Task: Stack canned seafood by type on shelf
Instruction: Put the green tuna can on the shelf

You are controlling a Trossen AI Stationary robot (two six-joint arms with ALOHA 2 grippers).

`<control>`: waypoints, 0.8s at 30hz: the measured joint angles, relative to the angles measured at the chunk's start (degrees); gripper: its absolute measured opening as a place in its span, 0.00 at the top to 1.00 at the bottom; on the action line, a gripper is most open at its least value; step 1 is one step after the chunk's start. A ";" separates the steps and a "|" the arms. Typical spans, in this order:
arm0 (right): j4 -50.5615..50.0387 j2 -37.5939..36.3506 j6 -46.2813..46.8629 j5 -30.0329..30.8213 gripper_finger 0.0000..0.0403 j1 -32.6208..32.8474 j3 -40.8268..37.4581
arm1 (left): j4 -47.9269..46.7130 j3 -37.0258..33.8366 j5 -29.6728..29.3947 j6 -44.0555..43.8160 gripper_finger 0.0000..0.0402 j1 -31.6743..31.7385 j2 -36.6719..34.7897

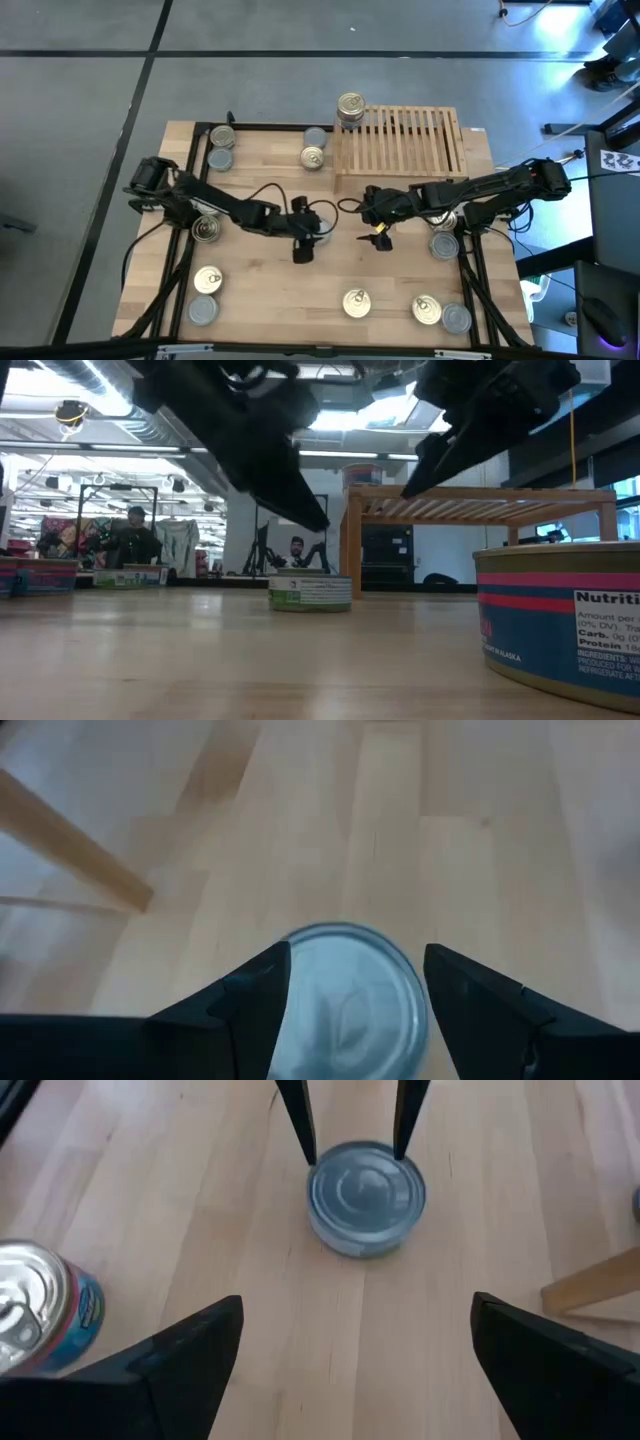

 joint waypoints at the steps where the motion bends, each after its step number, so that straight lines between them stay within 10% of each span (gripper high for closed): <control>1: 1.47 0.11 0.03 0.00 0.06 0.00 0.02 | 0.17 -0.60 -0.02 0.00 0.43 0.01 -0.92; 24: 25.05 18.56 -10.85 -2.52 0.06 0.46 0.09 | 29.83 -18.56 3.20 1.05 0.43 2.84 2.83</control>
